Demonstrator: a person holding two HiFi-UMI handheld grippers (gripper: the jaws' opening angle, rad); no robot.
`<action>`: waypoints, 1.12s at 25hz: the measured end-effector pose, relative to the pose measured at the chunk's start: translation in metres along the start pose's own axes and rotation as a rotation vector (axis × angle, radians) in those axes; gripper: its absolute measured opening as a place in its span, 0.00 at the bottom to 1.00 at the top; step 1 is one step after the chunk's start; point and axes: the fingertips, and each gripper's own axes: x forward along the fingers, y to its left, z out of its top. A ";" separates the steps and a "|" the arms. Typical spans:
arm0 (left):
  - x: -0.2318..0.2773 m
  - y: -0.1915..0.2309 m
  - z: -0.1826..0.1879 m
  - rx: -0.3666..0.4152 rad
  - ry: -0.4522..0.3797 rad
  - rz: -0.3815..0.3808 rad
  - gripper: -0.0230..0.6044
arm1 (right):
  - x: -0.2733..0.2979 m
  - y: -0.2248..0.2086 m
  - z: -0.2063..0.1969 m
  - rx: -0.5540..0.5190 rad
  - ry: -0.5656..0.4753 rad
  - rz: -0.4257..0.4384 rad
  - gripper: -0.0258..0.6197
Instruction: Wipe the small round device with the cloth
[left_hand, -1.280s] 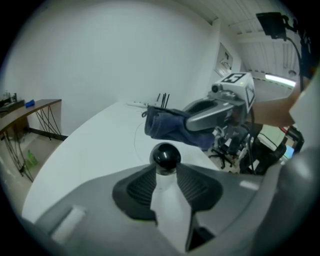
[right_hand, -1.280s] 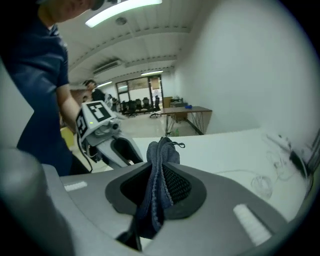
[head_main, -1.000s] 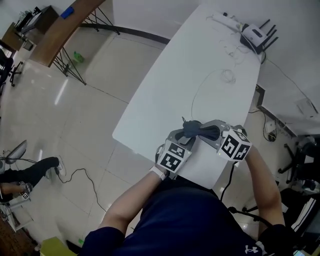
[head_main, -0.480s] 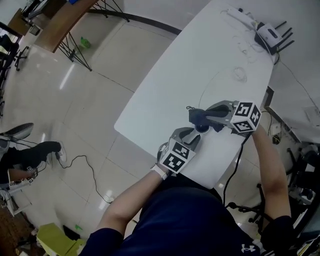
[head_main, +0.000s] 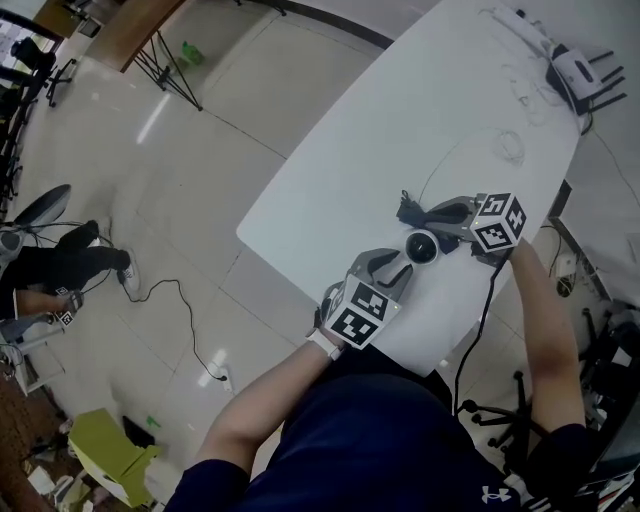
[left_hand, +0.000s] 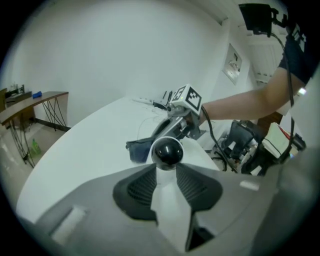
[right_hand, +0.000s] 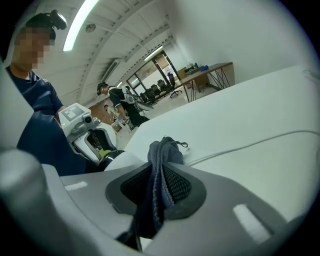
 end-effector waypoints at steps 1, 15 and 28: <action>0.000 0.000 -0.001 -0.001 -0.002 0.002 0.23 | 0.003 -0.001 -0.003 0.012 -0.005 0.000 0.14; -0.024 0.016 -0.004 0.031 -0.017 0.013 0.22 | -0.064 0.055 0.003 0.231 -0.532 -0.370 0.14; -0.001 0.005 0.032 0.217 -0.031 -0.096 0.20 | -0.060 0.111 0.030 0.128 -0.649 -0.829 0.14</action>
